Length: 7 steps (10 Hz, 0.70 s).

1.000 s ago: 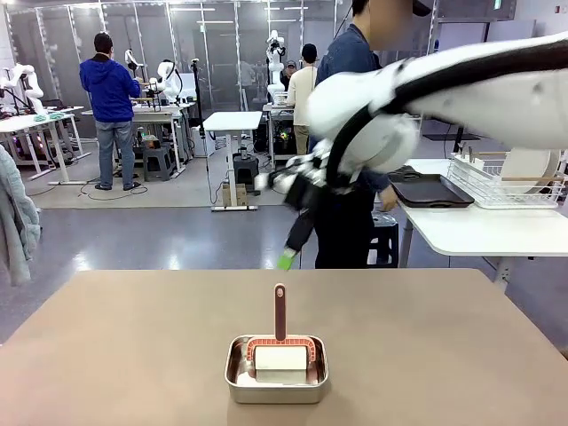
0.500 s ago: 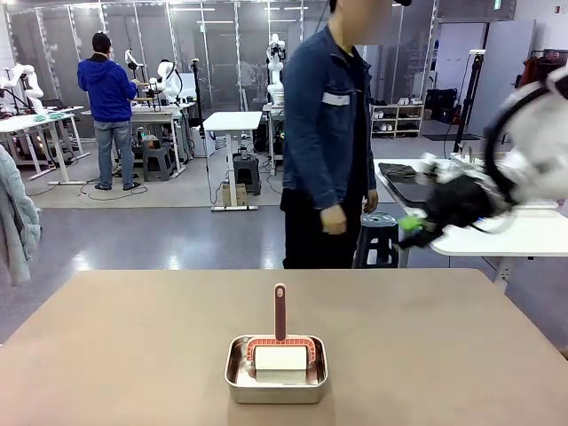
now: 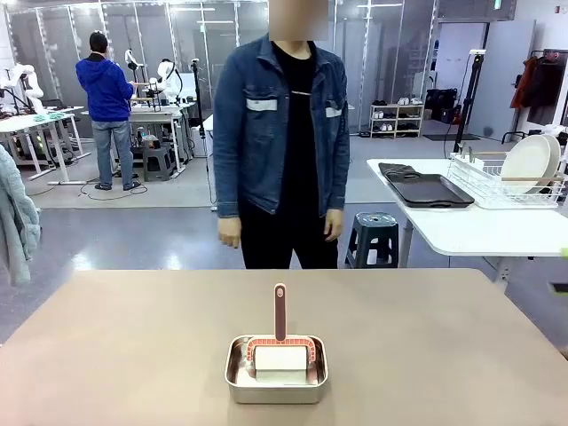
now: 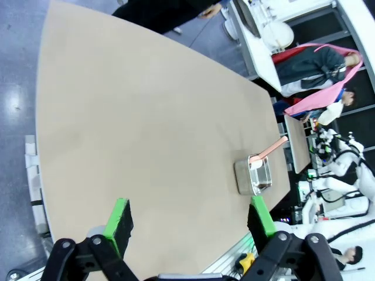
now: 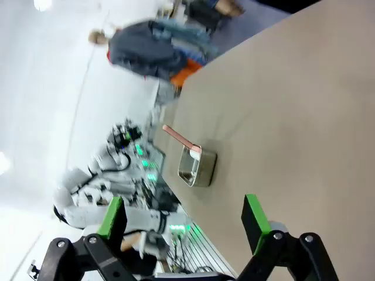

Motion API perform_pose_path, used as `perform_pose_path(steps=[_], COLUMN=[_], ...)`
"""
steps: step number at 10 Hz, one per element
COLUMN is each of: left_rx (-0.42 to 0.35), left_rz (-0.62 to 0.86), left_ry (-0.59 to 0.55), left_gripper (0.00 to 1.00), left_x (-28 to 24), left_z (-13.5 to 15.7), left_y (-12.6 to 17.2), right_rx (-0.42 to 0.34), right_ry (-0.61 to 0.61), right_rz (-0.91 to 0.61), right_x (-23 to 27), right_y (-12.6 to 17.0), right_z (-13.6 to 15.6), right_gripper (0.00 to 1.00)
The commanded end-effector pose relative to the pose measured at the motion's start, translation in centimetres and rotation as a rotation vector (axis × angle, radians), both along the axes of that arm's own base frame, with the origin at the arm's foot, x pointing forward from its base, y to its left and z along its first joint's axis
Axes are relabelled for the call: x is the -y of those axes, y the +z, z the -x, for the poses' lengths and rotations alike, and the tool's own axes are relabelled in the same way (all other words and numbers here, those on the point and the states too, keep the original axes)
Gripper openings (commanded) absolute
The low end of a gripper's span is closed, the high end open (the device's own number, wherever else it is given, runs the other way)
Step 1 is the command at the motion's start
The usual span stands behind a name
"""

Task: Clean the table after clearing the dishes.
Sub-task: Place the Lint Roller back on top of the Airtight Container.

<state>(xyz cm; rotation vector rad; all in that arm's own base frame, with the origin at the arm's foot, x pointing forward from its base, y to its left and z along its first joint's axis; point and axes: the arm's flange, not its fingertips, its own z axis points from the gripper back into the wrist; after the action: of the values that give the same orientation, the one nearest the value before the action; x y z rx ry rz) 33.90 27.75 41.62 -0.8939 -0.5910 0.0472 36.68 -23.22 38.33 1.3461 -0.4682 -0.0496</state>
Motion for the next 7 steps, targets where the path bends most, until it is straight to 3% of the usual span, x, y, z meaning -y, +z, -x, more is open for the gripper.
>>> perform_pose_path(steps=[1,3,7], left_rx=[0.009,0.009,0.009], left_rz=[-0.009,-0.009,-0.009], left_ry=[0.013,0.013,0.013], left_gripper=[1.0,1.0,1.0], left_x=[0.0,0.0,0.0], left_z=[0.3,0.3,0.3], left_y=[0.1,0.1,0.1], right_rx=[0.009,-0.027,-0.038], right_ry=[-0.1,-0.158,-0.162], right_rz=[-0.068,-0.052,-0.079], right_x=[1.8,3.2,4.4], right_y=[-1.3,-2.5,-3.0], right_z=[5.4,8.9,8.7], right_gripper=[1.0,1.0,1.0])
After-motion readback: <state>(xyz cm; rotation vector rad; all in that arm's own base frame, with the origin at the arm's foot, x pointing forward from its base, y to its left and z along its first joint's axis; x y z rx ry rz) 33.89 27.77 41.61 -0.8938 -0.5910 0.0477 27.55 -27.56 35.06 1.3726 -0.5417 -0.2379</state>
